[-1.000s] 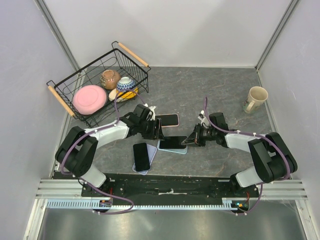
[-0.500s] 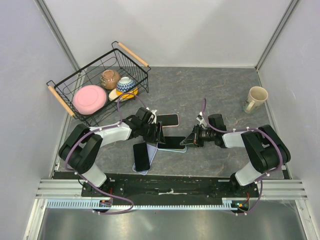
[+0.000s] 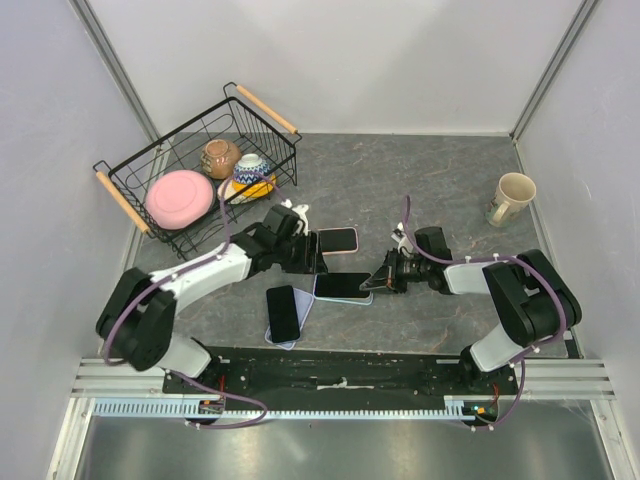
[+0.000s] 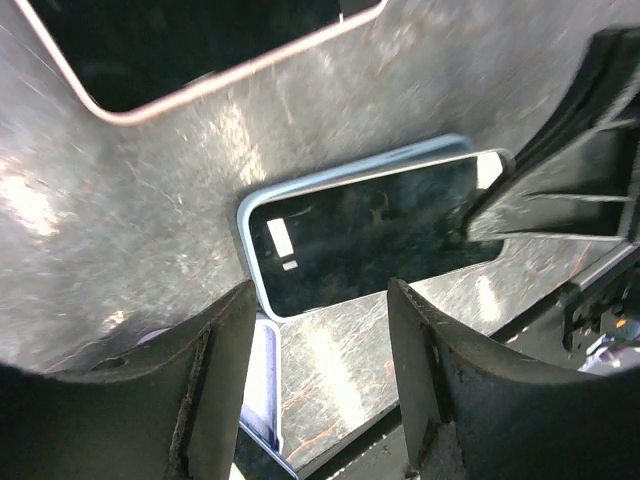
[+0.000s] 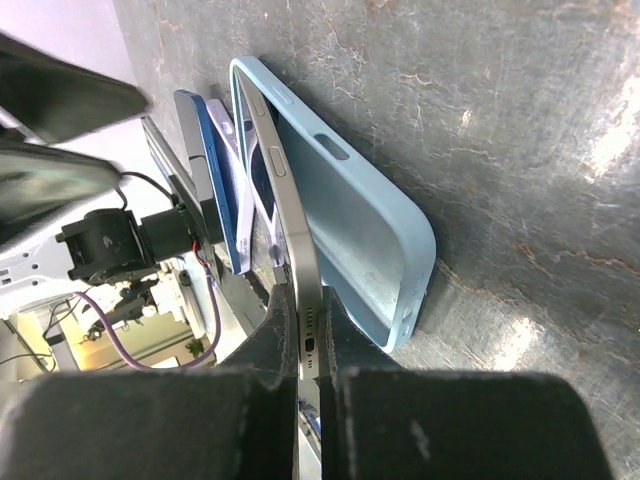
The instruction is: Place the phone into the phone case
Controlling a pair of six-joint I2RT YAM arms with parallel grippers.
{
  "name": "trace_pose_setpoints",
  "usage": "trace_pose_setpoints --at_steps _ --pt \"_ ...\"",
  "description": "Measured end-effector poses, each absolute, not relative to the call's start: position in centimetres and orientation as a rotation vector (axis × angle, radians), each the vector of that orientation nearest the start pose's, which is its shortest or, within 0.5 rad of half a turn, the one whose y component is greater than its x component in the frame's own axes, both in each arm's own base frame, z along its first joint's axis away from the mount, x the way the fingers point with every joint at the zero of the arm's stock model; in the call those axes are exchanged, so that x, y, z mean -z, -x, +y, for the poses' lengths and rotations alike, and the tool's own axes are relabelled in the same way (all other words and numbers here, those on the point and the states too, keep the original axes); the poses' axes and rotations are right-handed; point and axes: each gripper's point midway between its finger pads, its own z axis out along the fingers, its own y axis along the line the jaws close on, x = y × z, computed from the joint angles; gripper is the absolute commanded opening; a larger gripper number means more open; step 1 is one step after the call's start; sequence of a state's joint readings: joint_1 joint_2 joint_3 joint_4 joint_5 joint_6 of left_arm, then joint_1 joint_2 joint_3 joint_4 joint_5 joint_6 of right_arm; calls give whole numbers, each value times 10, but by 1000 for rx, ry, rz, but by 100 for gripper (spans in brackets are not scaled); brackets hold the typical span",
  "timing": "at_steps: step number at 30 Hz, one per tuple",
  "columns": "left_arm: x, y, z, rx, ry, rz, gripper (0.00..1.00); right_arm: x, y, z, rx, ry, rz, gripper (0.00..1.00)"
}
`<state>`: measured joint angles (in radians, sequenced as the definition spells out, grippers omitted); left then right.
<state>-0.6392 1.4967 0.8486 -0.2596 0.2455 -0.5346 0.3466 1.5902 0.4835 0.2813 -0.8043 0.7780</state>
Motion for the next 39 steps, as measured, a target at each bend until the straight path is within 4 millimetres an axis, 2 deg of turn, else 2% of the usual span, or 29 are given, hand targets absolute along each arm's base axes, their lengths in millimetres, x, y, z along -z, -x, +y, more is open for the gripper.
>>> trace_pose_setpoints --at_steps 6,9,11,18,26,32,39 --pt "-139 -260 -255 766 -263 2380 61 -37 -220 235 -1423 -110 2595 0" --pt "-162 -259 -252 779 -271 2311 60 -37 -220 234 -1416 -107 2601 0" --pt "-166 -259 -252 783 -275 2299 58 -36 -220 234 -1412 -103 2607 0" --pt "-152 -256 -256 795 -294 2354 48 -33 -221 234 -1394 -85 2637 0" --pt "-117 -247 -269 808 -343 2474 42 -30 -227 234 -1351 -37 2705 0" --pt "-99 -239 -286 821 -403 2533 38 -21 -226 233 -1340 -38 2749 4" --pt "-69 -228 -304 827 -471 2603 29 -17 -226 233 -1324 -35 2776 12"
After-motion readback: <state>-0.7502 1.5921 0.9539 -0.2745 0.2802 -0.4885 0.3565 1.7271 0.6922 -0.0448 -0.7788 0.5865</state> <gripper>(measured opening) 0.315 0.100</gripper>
